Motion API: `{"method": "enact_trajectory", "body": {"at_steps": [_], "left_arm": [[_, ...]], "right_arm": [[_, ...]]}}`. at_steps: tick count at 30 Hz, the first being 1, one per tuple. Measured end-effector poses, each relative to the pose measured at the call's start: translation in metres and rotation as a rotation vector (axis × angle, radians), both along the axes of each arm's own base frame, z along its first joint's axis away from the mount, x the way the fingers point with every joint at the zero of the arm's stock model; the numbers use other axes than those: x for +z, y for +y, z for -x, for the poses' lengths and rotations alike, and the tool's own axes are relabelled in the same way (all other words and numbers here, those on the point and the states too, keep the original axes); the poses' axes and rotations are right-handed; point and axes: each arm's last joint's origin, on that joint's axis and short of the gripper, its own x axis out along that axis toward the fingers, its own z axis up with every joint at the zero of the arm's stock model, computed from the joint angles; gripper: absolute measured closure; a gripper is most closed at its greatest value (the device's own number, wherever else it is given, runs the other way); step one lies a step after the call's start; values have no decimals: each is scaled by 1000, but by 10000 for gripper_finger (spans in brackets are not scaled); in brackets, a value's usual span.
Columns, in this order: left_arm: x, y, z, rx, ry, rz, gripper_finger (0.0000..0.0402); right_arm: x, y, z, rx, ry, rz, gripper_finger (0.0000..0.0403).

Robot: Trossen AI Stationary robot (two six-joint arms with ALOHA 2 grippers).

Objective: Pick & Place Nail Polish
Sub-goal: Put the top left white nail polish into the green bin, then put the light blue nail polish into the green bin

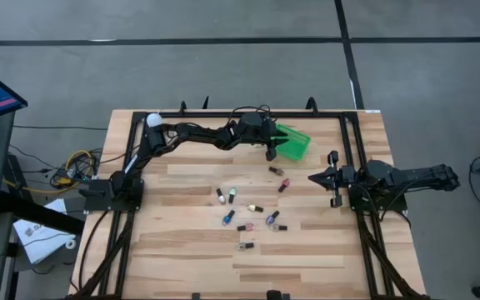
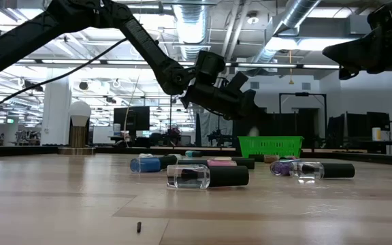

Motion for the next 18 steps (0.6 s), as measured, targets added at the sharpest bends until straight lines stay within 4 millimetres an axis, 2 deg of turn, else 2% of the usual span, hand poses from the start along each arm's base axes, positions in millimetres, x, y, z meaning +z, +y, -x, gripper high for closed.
{"method": "enact_trajectory", "body": {"at_steps": [5,8,10,13,18], "left_arm": [[0,0,0,1,-1,5,271],[10,-1,2,5,-9,15,249],[32,-2,4,4,-46,1,237],[79,-6,15,16,-99,-23,227],[150,-20,55,45,-90,-40,227]], "right_arm": [[1,0,0,0,-12,-1,403],[6,0,1,0,-67,-7,403],[12,0,1,0,-123,-13,403],[21,0,4,-2,-222,-17,403],[36,-4,9,-69,-384,-22,403]]}}
